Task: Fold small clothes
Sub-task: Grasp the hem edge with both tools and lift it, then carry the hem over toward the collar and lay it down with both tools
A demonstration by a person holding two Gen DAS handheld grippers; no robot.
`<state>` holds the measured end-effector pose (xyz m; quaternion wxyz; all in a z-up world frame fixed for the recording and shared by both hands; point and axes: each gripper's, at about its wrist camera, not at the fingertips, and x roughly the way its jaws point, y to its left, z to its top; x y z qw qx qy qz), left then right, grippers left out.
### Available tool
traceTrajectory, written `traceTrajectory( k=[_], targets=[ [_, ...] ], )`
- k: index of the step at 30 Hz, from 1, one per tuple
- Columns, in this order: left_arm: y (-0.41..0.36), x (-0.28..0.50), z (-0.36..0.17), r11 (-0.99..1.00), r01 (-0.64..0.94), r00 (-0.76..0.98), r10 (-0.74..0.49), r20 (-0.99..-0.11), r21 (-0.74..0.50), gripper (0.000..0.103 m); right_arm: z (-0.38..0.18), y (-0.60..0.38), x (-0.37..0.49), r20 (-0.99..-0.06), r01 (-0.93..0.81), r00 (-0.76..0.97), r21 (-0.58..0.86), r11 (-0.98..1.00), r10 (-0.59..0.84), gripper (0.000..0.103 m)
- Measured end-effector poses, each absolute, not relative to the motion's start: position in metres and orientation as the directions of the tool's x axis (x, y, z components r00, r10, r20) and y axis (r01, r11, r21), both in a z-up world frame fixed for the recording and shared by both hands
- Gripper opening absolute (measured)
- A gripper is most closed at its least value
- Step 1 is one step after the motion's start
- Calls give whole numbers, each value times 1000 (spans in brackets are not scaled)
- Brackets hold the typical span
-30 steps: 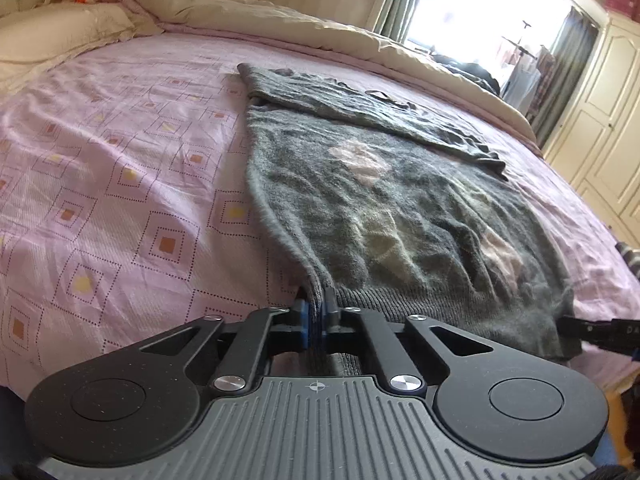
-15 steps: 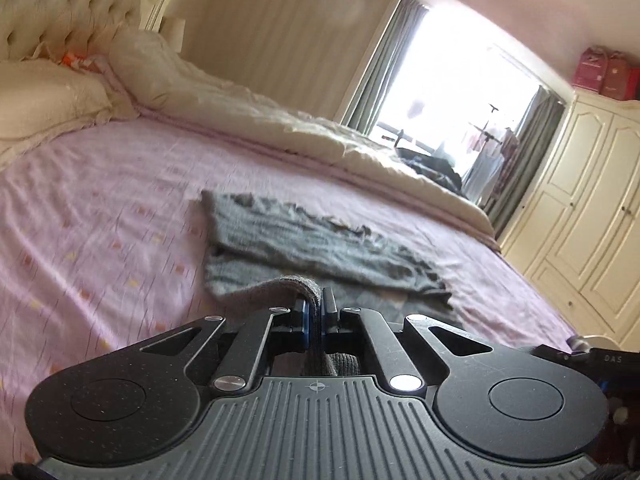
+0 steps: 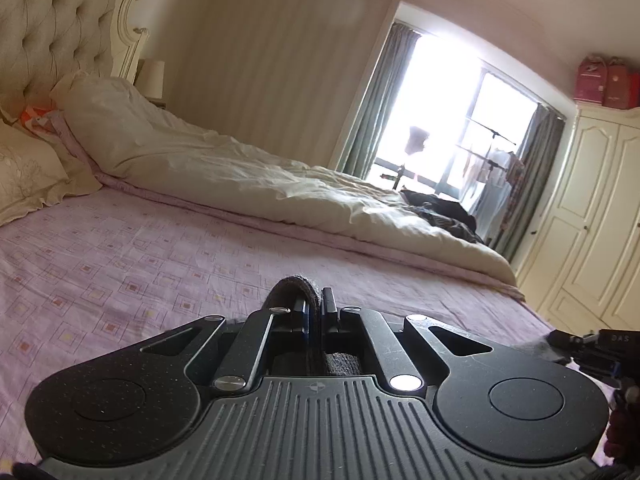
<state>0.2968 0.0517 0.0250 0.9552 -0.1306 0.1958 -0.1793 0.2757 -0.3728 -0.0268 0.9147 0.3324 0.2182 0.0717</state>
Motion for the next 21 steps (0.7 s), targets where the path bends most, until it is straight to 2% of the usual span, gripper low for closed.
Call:
traceTrajectory(
  k=[9,10,12,13,14,15,16,19,21],
  targets=[
    [37,398,-37,934,173,805,-316,-502,-311,5,-89,-373,360,-528,170,829,553,816,186,12],
    [34,403,-42,940,171,797,-308,-519,-296,7,-94,-374,366,-537,179,824,549,816,181,19],
    [33,412,-52,945,168,780,-301,-549,-280,8,-97,-377,369,-543,209,827,539,816,146,23],
    [34,415,-55,944,168,771,-306,-558,-285,11,-97,-380,368,-535,217,834,543,811,134,36],
    [35,421,-56,943,158,763,-304,-570,-292,15,-96,-382,366,-524,223,843,547,807,122,45],
    [38,424,-55,948,138,767,-286,-574,-287,23,-93,-383,362,-511,222,852,547,807,113,60],
    [41,422,-52,953,117,782,-262,-565,-280,41,-88,-383,358,-496,209,862,541,815,108,63],
    [53,411,-36,956,110,832,-238,-501,-271,47,-69,-370,342,-471,146,876,467,872,105,63],
    [54,399,-23,965,132,848,-229,-479,-228,59,-60,-353,331,-467,91,875,416,905,126,63]
  ],
)
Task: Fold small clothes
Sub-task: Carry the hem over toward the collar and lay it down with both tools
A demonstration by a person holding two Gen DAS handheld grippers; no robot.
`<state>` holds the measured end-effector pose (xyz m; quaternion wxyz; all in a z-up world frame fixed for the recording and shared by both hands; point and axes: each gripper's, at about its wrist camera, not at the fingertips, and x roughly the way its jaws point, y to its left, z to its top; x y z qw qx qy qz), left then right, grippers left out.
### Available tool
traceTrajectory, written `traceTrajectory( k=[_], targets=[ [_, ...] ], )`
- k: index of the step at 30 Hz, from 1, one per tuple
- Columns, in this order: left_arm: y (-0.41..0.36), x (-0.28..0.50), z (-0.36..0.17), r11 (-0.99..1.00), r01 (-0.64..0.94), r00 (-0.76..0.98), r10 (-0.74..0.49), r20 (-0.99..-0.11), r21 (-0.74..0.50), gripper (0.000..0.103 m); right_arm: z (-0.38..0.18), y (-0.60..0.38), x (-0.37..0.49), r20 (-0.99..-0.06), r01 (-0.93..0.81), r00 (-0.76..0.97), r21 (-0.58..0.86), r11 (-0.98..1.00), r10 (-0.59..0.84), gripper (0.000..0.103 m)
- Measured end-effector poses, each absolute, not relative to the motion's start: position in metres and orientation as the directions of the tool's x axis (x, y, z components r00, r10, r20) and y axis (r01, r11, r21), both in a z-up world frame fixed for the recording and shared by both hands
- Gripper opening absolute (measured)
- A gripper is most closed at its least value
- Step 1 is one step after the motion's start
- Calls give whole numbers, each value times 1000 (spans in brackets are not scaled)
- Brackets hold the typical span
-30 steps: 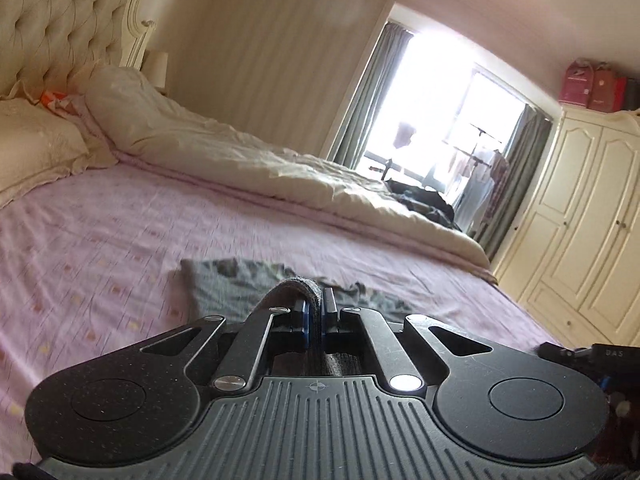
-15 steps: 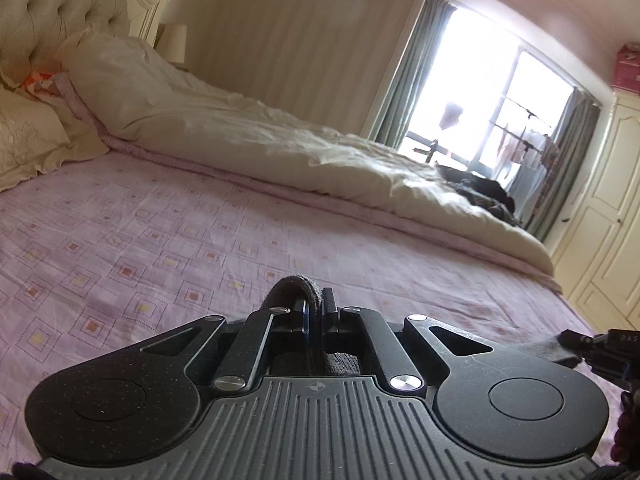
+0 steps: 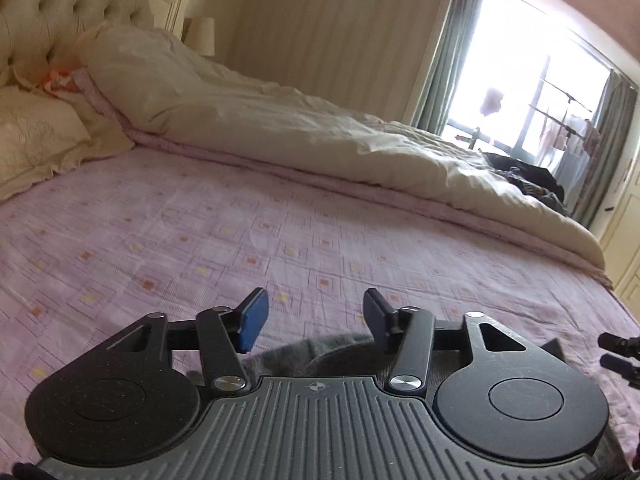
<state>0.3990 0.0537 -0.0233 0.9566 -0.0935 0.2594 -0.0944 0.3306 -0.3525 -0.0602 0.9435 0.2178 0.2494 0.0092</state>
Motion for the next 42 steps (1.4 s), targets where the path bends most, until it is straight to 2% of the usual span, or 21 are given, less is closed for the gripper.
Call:
traceTrajectory(
  k=[1,2,5,9,12,16,20,23,27,32,34,36,38,42],
  targets=[
    [52,391,-19,967,152,848,-234,-474,-205,67,-58,-342,325,-467,58,872,390,919,143,63],
    [49,384,-16,967,175,844,-243,-478,-184,68,-57,-329,320,-474,26,867,353,935,155,63],
    [28,367,-17,960,251,813,-277,-513,-121,68,-61,-288,311,-508,-76,843,219,973,180,63],
    [4,351,-37,941,335,769,-306,-561,-54,68,-73,-254,314,-552,-153,806,156,976,215,62],
    [-6,354,-55,936,352,745,-293,-600,-20,68,-85,-246,330,-593,-126,789,103,987,163,62],
    [-3,373,-78,953,302,726,-228,-649,2,68,-102,-261,349,-636,-2,771,37,999,25,62],
    [11,381,-91,957,290,737,-233,-635,-15,76,-107,-286,352,-627,54,779,85,995,11,63],
    [15,380,-90,953,303,734,-247,-632,-20,76,-103,-288,350,-622,47,782,107,993,30,63],
    [13,377,-78,954,299,730,-236,-641,-10,74,-84,-289,323,-562,5,823,155,988,84,67],
    [5,336,-61,933,360,744,-285,-605,3,74,-85,-280,277,-580,-58,812,22,998,60,67],
    [3,319,-64,925,380,737,-288,-611,23,75,-96,-284,262,-613,-47,790,-35,998,15,67],
    [4,306,-75,922,384,720,-272,-639,40,75,-102,-296,245,-589,-34,808,-21,999,15,67],
    [10,295,-88,929,369,718,-259,-646,37,76,-105,-304,237,-611,16,791,-36,999,-35,73],
    [25,277,-97,937,349,766,-273,-582,21,77,-104,-328,227,-621,71,784,101,992,7,75]
  ],
)
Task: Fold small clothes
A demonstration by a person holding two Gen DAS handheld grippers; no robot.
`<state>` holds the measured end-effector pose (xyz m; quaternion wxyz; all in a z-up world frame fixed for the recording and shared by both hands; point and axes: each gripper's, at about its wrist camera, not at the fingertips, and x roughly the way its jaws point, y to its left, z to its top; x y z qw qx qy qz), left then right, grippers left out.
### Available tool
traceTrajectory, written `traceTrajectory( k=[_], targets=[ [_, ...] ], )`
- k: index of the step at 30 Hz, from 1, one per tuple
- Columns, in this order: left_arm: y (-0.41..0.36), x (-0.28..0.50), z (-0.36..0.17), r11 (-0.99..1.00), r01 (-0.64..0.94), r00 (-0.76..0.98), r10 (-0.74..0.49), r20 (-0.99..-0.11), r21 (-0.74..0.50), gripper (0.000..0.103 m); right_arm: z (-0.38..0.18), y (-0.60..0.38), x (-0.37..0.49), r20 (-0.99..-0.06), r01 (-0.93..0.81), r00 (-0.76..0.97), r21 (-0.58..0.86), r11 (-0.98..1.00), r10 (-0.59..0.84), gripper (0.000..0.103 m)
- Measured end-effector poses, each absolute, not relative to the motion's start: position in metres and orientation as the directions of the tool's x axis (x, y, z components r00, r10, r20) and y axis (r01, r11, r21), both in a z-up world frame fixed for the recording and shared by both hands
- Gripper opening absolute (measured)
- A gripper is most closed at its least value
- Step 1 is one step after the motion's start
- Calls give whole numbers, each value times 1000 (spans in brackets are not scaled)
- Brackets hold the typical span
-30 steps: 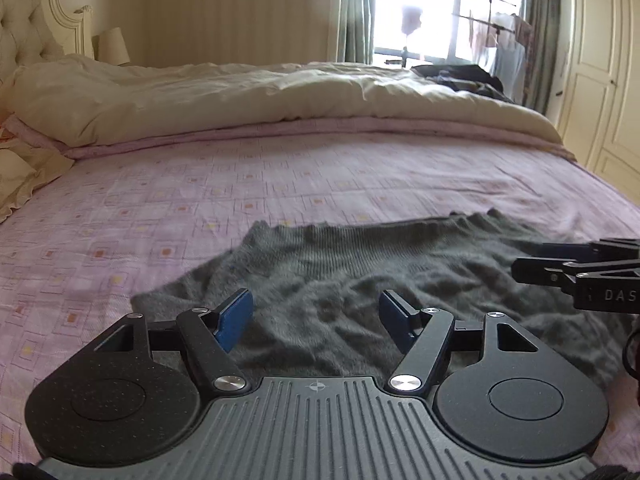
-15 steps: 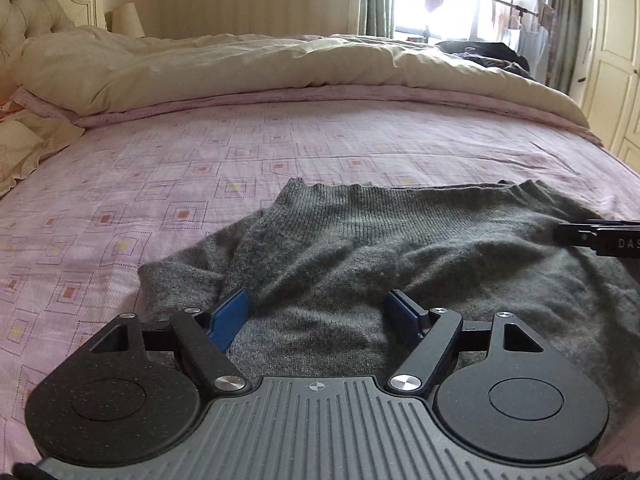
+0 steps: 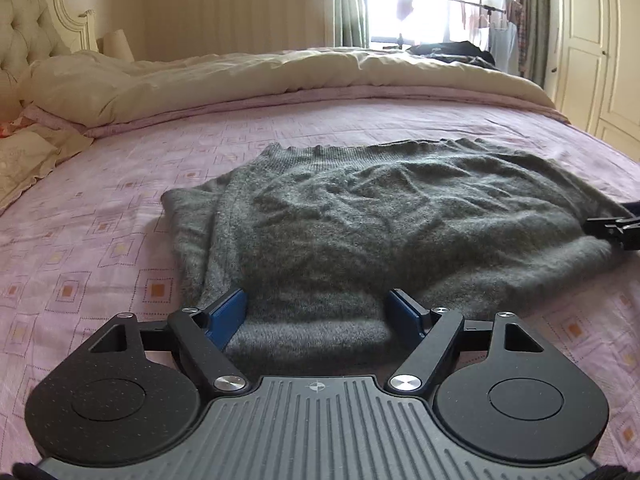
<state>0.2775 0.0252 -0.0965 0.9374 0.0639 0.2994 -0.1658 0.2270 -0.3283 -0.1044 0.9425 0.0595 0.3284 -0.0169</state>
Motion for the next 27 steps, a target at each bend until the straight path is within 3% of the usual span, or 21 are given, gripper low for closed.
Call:
traceTrajectory(
  k=[8,12,18,20,21,22,27],
  targets=[
    [34,278,-99,938,344,773,-309,-553,-44,79,-109,-380,232,-566,86,786,496,864,246,78],
    [34,275,-101,939,342,772,-308,-556,-46,79,-116,-392,255,-553,71,760,592,803,341,83],
    [31,275,-102,940,339,772,-297,-561,-31,80,-125,-412,266,-499,135,780,723,677,378,80],
    [31,276,-103,940,339,772,-296,-562,-30,80,-129,-417,259,-488,157,778,760,630,395,72],
    [31,276,-102,940,339,772,-296,-562,-30,81,-130,-417,256,-522,173,762,734,656,383,53],
    [31,276,-103,940,339,772,-296,-562,-30,81,-132,-415,252,-581,196,733,678,708,353,26],
    [31,276,-103,940,339,772,-299,-562,-34,81,-133,-422,225,-582,184,730,671,718,358,20]
  ],
)
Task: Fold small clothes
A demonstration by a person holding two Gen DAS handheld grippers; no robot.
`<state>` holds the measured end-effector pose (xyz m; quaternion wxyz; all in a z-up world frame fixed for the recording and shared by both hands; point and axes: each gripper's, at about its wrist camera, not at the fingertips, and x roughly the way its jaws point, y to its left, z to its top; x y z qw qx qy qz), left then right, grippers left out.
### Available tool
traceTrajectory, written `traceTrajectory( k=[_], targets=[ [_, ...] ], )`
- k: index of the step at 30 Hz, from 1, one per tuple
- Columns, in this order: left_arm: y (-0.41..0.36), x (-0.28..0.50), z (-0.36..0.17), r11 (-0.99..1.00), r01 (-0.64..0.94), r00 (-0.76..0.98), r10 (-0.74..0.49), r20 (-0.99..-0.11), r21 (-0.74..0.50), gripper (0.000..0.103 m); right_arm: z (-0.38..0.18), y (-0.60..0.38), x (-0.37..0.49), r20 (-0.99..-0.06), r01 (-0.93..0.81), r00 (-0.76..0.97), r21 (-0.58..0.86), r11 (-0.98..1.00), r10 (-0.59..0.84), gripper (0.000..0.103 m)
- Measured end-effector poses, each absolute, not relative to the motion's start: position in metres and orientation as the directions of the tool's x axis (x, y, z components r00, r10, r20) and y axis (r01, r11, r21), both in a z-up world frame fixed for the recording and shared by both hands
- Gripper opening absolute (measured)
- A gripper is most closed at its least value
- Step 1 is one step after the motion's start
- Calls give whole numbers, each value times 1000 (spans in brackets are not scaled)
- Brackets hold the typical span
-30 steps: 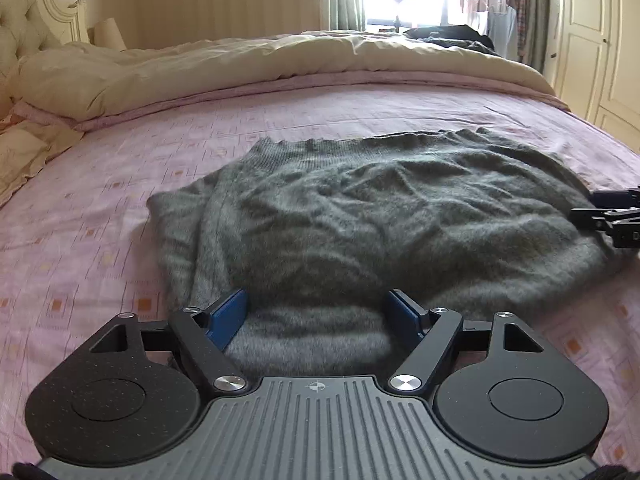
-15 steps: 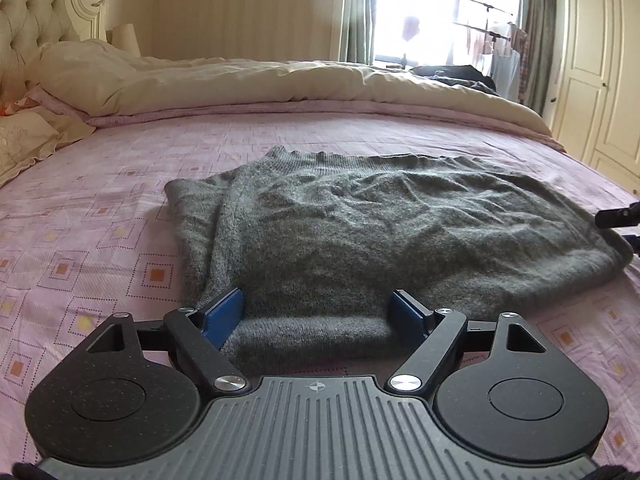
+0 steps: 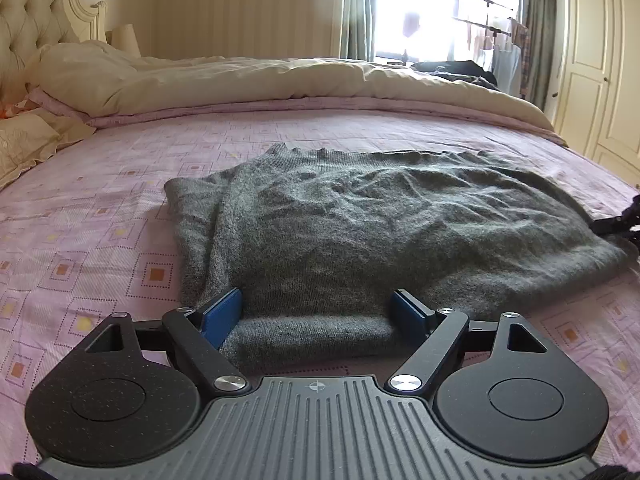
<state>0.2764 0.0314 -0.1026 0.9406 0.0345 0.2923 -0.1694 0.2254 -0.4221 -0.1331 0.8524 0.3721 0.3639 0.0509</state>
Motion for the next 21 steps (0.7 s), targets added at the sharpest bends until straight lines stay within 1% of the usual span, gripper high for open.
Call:
traceTrajectory(
  k=[1,2,4,5,6,10,12,15,16,17,19,20,21],
  targets=[
    [31,276,-103,940,339,772,-297,-562,-31,81,-130,-423,223,-583,173,735,655,735,346,23],
    [31,276,-103,940,339,773,-295,-562,-28,81,-125,-422,222,-573,152,747,639,754,336,34],
    [31,276,-103,940,339,773,-295,-562,-27,81,-119,-424,224,-532,111,771,654,749,351,71],
    [31,276,-103,940,339,772,-295,-562,-28,81,-118,-426,228,-506,96,778,682,725,373,80],
    [31,276,-103,940,339,772,-296,-562,-29,81,-118,-427,233,-492,95,783,698,709,380,84],
    [30,276,-102,940,341,772,-294,-564,-23,81,-125,-421,263,-507,93,761,702,706,404,84],
    [32,276,-101,940,340,769,-300,-565,-37,81,-127,-419,275,-498,79,759,709,700,419,84],
    [39,276,-97,939,330,755,-327,-568,-101,81,-130,-418,291,-493,76,750,727,682,441,83],
    [41,276,-94,938,322,749,-336,-571,-130,81,-130,-416,296,-498,71,745,720,690,443,81],
    [45,275,-91,936,314,743,-345,-573,-157,81,-130,-413,300,-505,63,737,712,699,449,79],
    [54,274,-83,934,283,736,-358,-575,-219,81,-130,-410,307,-525,64,722,699,712,450,65],
    [59,274,-79,935,262,735,-355,-578,-241,81,-131,-410,309,-535,74,716,697,713,448,61],
    [63,274,-76,935,246,734,-353,-581,-257,81,-132,-409,311,-545,88,714,693,715,440,54]
  ],
)
